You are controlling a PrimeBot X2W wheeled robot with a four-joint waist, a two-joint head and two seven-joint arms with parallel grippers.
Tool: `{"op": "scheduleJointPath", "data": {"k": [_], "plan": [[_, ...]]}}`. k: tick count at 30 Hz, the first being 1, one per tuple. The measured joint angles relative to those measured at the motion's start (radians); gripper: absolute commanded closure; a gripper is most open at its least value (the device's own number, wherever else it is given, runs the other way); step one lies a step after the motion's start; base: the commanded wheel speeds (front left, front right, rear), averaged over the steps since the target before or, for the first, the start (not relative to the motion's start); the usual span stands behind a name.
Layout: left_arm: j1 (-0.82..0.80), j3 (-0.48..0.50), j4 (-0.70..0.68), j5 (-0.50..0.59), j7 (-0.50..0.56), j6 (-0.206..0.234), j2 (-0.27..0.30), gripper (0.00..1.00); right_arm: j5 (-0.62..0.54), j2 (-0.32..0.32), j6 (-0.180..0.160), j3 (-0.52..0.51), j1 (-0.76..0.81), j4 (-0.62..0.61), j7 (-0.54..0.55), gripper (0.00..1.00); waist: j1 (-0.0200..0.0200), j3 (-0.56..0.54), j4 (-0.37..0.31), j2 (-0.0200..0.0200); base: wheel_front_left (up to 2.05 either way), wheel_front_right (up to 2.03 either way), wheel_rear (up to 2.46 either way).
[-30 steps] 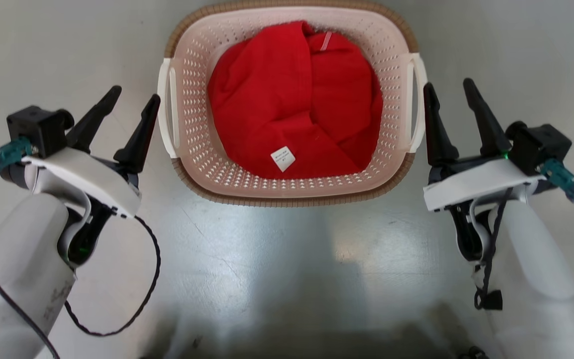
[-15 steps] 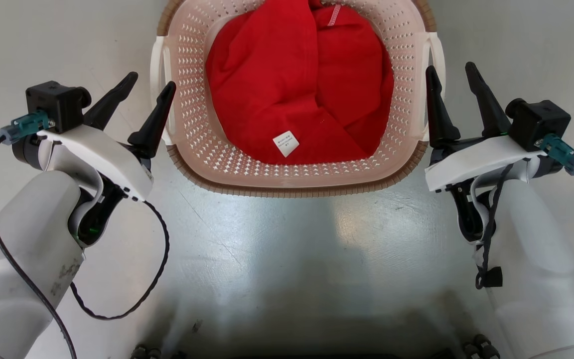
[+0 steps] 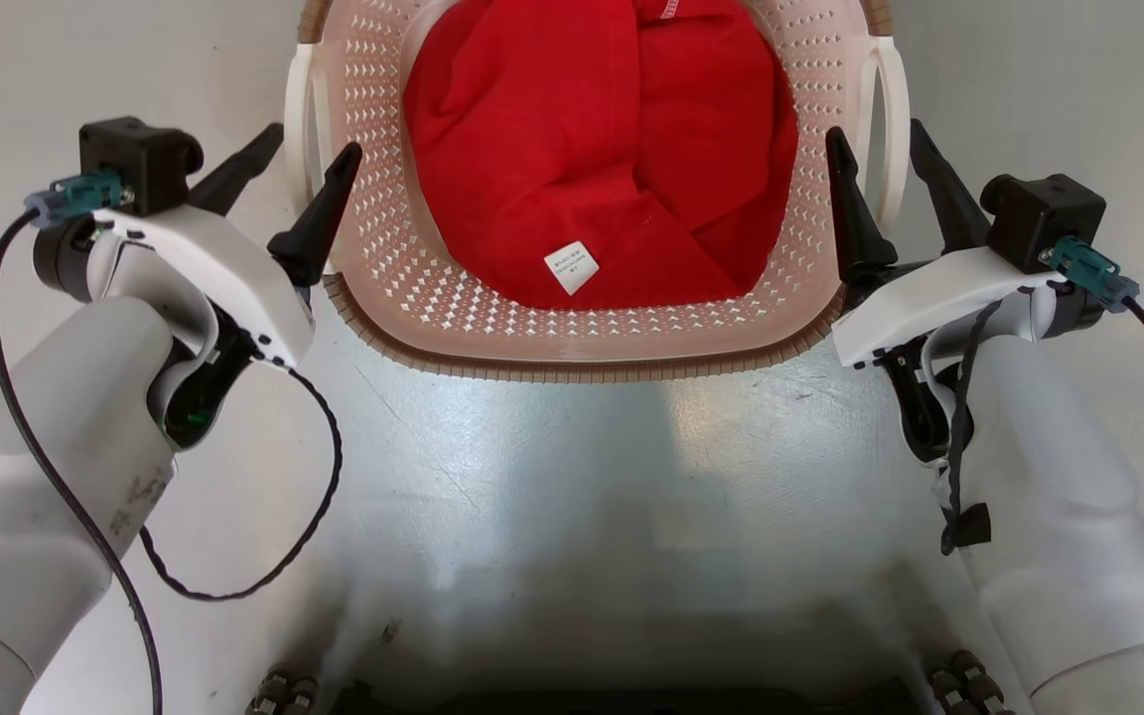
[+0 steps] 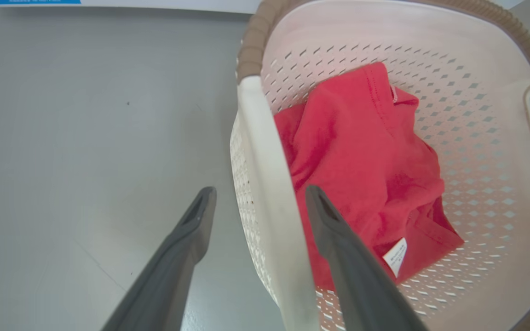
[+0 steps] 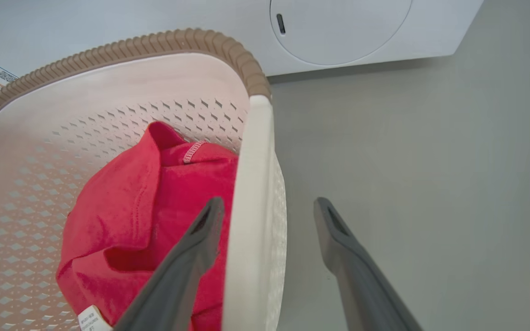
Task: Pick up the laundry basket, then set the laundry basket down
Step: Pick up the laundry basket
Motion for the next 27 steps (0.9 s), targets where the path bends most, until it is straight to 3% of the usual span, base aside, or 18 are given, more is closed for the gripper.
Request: {"op": "scheduleJointPath", "data": {"k": [21,23,24,25,26,27], "plan": [[-0.084,-0.180,0.050,-0.137,-0.001,-0.004,0.005,0.00,0.057,-0.003,0.000,0.070,-0.062,0.055,0.000,0.00,0.0000,0.024,-0.006,0.0000,0.00,0.00,0.00],[-0.084,-0.190,0.050,-0.146,-0.001,-0.004,0.007,0.00,0.060,-0.003,0.000,0.075,-0.062,0.058,0.000,0.11,0.0000,0.024,-0.007,0.0000,0.00,0.00,0.00],[-0.084,-0.196,0.050,-0.149,-0.001,-0.004,0.007,0.09,0.065,-0.003,0.000,0.078,-0.062,0.059,0.000,0.20,-0.0001,0.023,-0.007,0.0000,0.00,0.00,0.00],[-0.084,-0.203,0.050,-0.155,-0.001,-0.004,0.006,0.40,0.066,-0.003,0.000,0.082,-0.062,0.060,0.000,0.38,0.0000,0.023,-0.008,0.0000,0.00,0.00,0.00],[-0.084,-0.210,0.050,-0.162,-0.001,-0.004,0.007,0.61,0.066,-0.004,0.000,0.086,-0.063,0.062,0.000,0.54,0.0000,0.023,-0.009,0.0000,0.00,0.00,0.00],[-0.084,-0.216,0.050,-0.170,-0.001,-0.004,0.007,0.91,0.067,-0.004,0.000,0.091,-0.063,0.063,0.000,0.68,0.0000,0.022,-0.009,0.0000,0.00,0.00,0.00]]}}
